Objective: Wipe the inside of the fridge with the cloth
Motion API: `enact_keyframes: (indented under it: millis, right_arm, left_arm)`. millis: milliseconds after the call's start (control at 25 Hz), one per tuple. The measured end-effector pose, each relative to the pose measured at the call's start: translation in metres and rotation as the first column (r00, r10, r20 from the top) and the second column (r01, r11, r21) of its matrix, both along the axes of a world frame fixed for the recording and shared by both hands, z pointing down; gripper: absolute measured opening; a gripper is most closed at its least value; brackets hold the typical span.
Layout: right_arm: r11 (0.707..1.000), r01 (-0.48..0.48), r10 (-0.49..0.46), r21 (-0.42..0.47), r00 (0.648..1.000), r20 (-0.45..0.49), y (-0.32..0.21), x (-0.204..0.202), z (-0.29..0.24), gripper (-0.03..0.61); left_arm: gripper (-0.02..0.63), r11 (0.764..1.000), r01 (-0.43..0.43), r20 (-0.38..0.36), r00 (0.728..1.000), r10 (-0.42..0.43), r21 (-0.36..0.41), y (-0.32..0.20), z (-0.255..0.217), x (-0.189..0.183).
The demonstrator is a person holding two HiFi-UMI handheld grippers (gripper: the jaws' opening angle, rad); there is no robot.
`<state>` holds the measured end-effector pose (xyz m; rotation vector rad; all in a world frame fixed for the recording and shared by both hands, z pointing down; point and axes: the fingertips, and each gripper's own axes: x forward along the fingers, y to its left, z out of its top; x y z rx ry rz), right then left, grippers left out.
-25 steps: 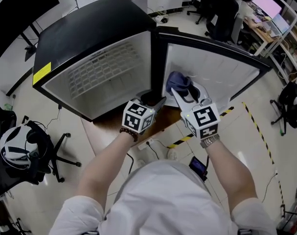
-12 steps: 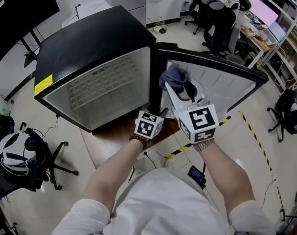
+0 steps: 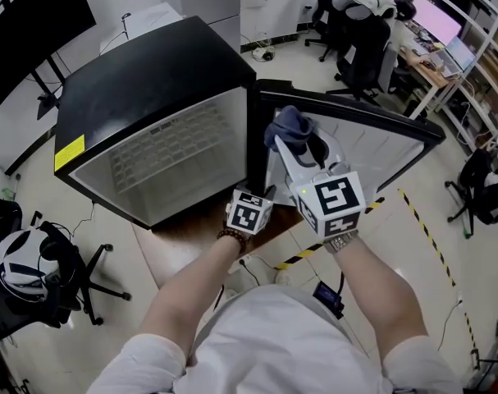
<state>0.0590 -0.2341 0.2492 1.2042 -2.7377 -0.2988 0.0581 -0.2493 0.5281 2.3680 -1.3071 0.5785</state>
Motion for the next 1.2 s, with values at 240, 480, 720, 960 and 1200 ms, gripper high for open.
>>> enact_keyframes:
  millis: [240, 480, 720, 960, 1200]
  right_arm:
    - [0.999, 0.025, -0.025, 0.027, 1.0, -0.012, 0.003, -0.01, -0.008, 0.146]
    - [1.0, 0.02, -0.02, 0.007, 1.0, 0.017, -0.002, 0.0, -0.006, 0.146]
    - [0.999, -0.031, 0.033, -0.038, 0.999, 0.038, -0.014, 0.023, 0.004, 0.146]
    - [0.994, -0.1, 0.102, -0.048, 0.994, 0.026, -0.021, 0.044, 0.008, 0.145]
    - [0.98, -0.186, 0.189, -0.069, 0.982, 0.027, -0.025, 0.078, 0.015, 0.144]
  left_arm:
    - [0.132, 1.0, -0.005, 0.003, 1.0, 0.005, 0.002, -0.001, 0.001, 0.002]
    - [0.126, 1.0, -0.006, -0.004, 1.0, 0.006, -0.002, 0.0, 0.001, 0.0]
    - [0.123, 1.0, -0.002, -0.02, 1.0, 0.002, 0.001, 0.0, 0.001, 0.0]
    - [0.123, 1.0, 0.009, -0.02, 1.0, -0.009, 0.012, -0.002, 0.0, -0.002]
    - [0.12, 1.0, 0.006, -0.023, 1.0, -0.006, 0.013, 0.0, -0.003, -0.003]
